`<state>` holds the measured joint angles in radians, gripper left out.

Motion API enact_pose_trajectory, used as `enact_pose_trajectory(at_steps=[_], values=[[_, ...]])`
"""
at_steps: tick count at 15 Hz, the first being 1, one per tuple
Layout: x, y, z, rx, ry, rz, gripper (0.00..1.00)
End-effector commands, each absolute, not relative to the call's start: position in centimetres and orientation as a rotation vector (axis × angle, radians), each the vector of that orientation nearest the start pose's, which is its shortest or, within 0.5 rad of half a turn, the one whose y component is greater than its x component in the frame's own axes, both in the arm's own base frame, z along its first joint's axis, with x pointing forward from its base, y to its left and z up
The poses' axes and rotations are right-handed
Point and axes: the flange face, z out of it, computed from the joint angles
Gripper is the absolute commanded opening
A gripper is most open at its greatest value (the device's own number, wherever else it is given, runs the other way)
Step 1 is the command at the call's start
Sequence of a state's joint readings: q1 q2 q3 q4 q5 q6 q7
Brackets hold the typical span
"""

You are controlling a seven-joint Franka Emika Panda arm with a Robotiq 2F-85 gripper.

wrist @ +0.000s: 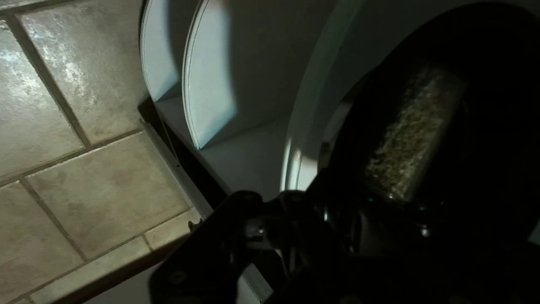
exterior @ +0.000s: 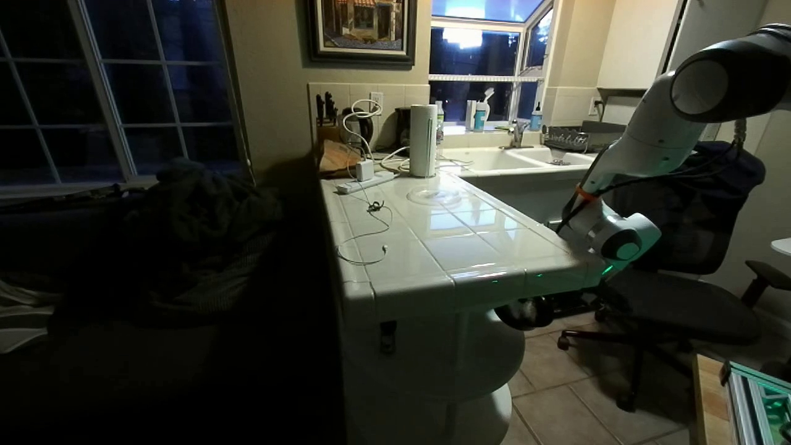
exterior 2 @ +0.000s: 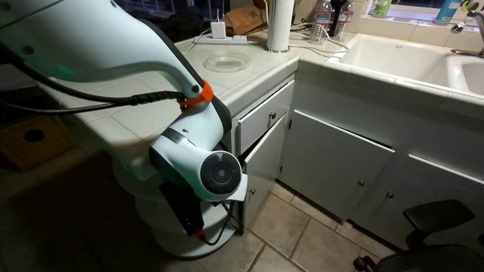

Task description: Move the bowl to one of the bottom shelves.

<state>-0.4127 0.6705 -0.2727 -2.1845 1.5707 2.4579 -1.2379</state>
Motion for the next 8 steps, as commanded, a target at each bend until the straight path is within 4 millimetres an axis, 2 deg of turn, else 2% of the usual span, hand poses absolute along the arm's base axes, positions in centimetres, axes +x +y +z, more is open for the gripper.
enact_pose_trajectory(at_steps=[1, 8], values=[[38.4, -33.4, 4.9, -2.392, 1.027, -0.443, 0.02], [41.3, -33.1, 3.9, -2.364, 0.988, -0.408, 0.02]])
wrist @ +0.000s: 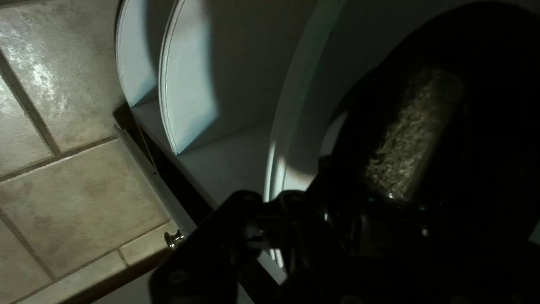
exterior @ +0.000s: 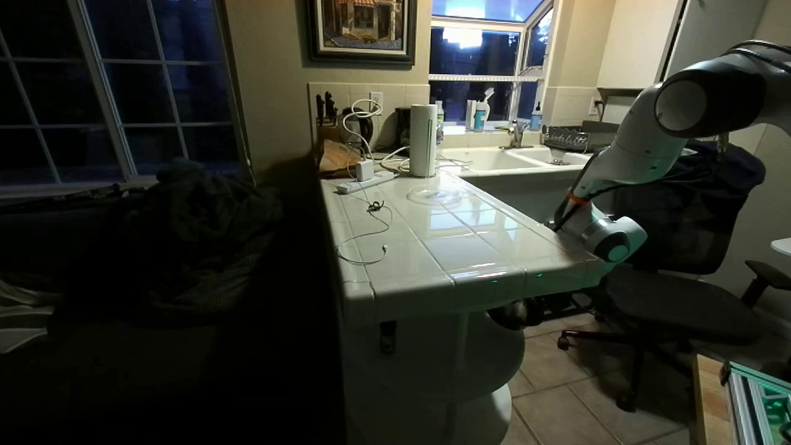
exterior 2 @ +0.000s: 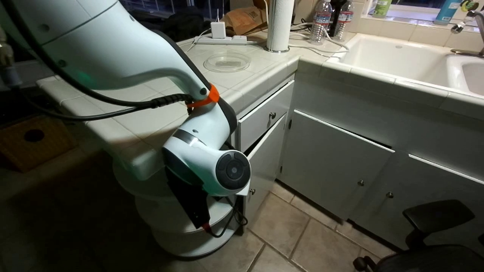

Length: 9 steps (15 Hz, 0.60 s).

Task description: Move the bowl to one of the bottom shelves.

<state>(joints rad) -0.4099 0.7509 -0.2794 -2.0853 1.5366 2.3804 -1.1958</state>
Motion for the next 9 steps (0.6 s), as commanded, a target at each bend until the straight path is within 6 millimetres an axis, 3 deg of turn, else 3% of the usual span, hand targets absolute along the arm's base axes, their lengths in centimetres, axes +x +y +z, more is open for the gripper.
enact_pose_trajectory(at_steps=[1, 9], values=[[41.6, -33.2, 3.8, -2.366, 0.985, -0.401, 0.02], [43.1, -32.7, 3.2, -2.366, 0.966, -0.348, 0.02]])
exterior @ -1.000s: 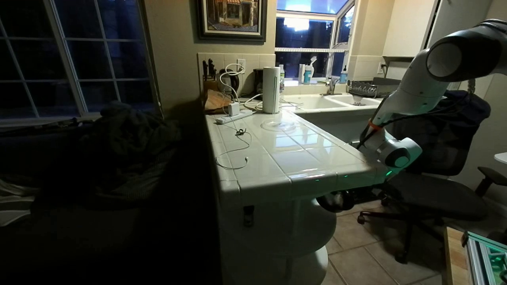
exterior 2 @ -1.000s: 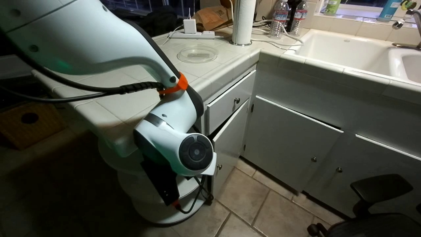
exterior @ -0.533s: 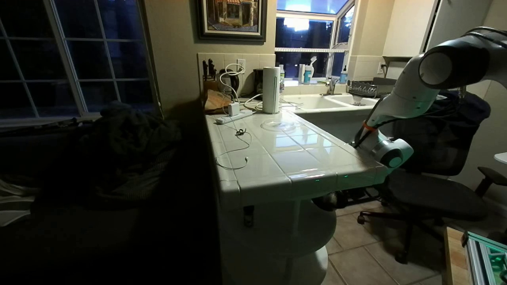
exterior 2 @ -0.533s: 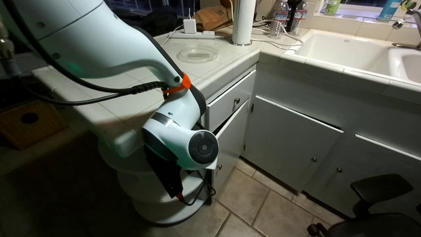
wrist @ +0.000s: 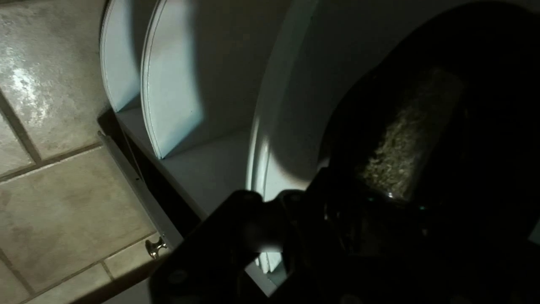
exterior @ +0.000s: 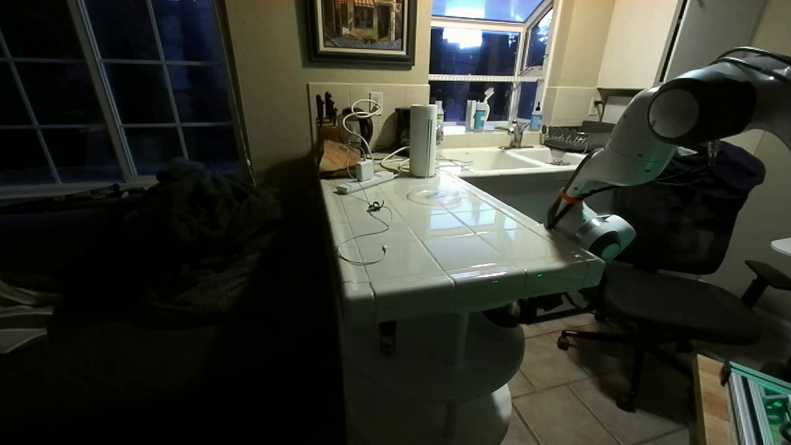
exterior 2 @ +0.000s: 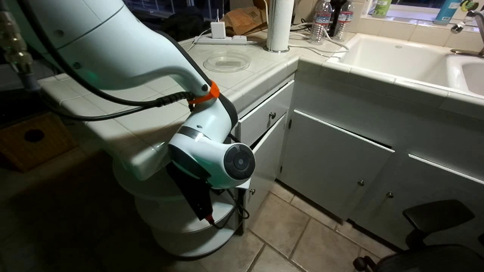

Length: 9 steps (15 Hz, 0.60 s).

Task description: Move the bowl to one of the bottom shelves.

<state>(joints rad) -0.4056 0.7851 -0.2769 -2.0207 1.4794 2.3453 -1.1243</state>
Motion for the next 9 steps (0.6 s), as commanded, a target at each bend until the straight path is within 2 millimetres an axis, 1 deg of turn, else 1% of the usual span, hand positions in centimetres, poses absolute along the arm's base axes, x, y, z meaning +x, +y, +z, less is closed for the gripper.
enact_pose_trajectory(at_steps=[1, 7, 8, 9], values=[[43.10, -32.64, 2.98, -2.374, 0.967, -0.333, 0.02], [43.27, -32.47, 2.60, -2.386, 0.965, -0.299, 0.02], [43.30, -32.50, 2.62, -2.388, 0.963, -0.297, 0.32], [43.34, -32.53, 2.64, -2.389, 0.957, -0.301, 0.32]])
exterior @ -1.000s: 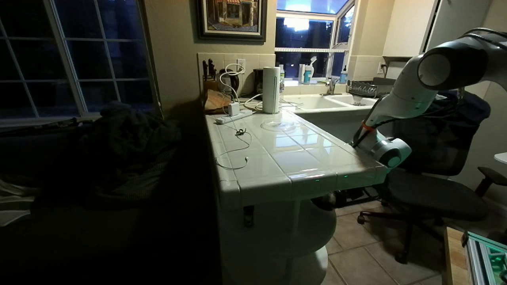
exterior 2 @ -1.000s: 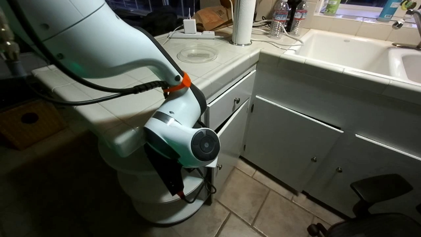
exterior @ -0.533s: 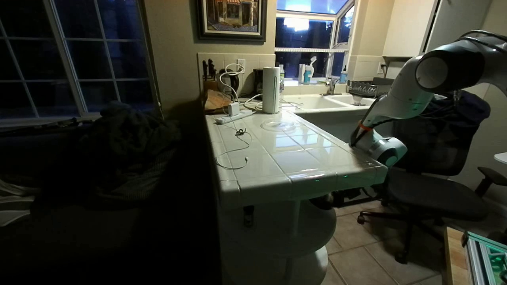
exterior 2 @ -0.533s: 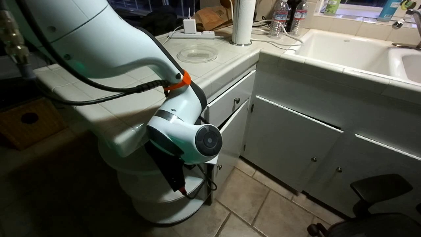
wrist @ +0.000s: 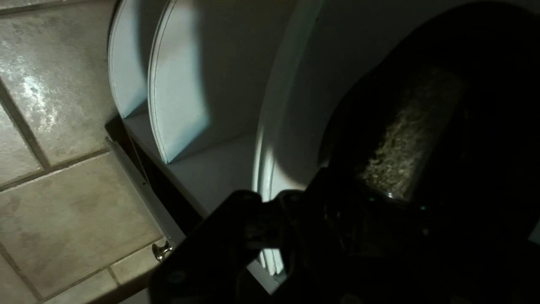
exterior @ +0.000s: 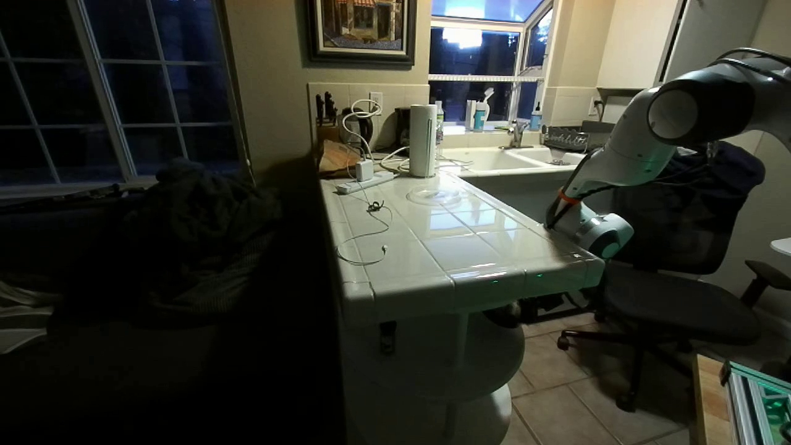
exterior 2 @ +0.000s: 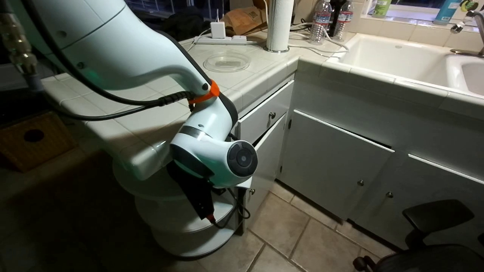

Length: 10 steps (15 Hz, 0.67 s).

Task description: Move the bowl to one of the bottom shelves.

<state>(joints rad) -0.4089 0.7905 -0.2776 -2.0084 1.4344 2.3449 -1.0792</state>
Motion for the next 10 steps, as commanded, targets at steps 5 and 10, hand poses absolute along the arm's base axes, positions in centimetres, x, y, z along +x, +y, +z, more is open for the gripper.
enact_pose_trajectory(at_steps=[5, 10], values=[[43.65, -32.35, 2.49, -2.361, 0.925, -0.299, 0.69], [43.40, -32.31, 2.90, -2.334, 0.899, -0.286, 1.00]])
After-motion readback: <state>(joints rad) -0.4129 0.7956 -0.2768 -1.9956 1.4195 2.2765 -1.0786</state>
